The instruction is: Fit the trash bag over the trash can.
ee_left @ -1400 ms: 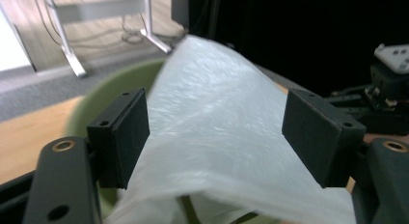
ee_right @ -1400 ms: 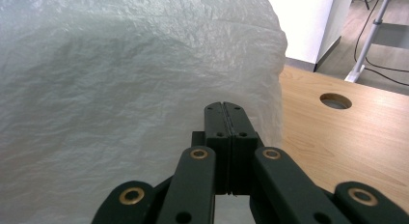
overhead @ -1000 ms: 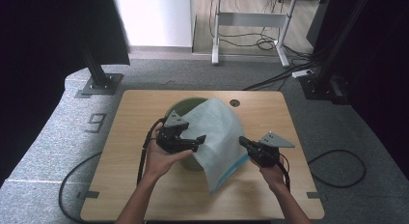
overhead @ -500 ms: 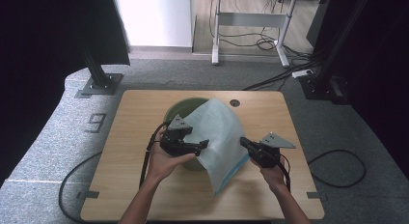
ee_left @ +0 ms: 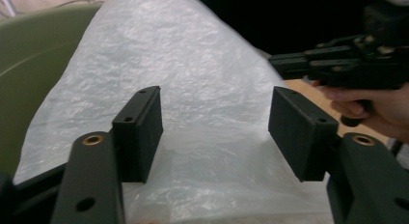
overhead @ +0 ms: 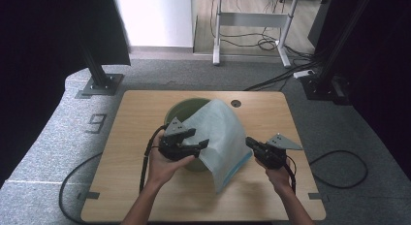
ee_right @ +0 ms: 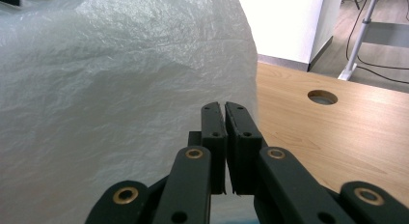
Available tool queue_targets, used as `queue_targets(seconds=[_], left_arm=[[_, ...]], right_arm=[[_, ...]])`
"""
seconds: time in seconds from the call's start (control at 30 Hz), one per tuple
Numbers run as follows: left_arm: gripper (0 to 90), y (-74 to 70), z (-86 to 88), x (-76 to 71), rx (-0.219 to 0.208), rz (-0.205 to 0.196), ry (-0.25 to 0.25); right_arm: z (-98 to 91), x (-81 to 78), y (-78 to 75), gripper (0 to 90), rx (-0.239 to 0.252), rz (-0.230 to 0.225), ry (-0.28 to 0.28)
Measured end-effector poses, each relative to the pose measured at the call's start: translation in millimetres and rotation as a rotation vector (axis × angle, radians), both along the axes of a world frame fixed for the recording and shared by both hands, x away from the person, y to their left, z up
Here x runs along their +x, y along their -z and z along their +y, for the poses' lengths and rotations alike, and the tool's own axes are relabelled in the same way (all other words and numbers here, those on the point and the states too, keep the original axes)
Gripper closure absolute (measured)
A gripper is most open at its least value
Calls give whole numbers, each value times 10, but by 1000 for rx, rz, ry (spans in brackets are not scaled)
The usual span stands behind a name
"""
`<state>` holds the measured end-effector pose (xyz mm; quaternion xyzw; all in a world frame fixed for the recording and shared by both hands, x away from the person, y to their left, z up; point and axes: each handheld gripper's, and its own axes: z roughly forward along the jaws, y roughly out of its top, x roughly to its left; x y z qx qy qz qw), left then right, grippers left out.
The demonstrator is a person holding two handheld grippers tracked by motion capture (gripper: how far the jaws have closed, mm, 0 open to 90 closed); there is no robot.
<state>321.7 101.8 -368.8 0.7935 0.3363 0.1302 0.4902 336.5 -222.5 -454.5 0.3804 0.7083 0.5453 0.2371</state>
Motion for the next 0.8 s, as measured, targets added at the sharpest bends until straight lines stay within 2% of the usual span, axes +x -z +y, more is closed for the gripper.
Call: queue_targets(seconds=[0.17, 0.33, 0.43, 0.53, 0.6, 0.8], left_arm=[[274, -5, -108, -87, 21, -7, 27], [246, 68, -215, -65, 68, 23, 44], [310, 107, -229, -55, 90, 31, 44], [419, 131, -211, -54, 88, 39, 64], [475, 136, -193, -56, 76, 41, 76], [645, 77, -95, -55, 4, 25, 94]], right_arm=[[-5, -2, 4, 846, 3, 0, 1], [6, -7, 9, 838, 4, -1, 0], [-4, -9, 9, 836, 4, 0, 0], [-25, -10, 9, 837, 7, 0, 5], [-38, -11, 12, 836, 10, 1, 9], [-52, -16, 24, 834, 11, 3, 10]])
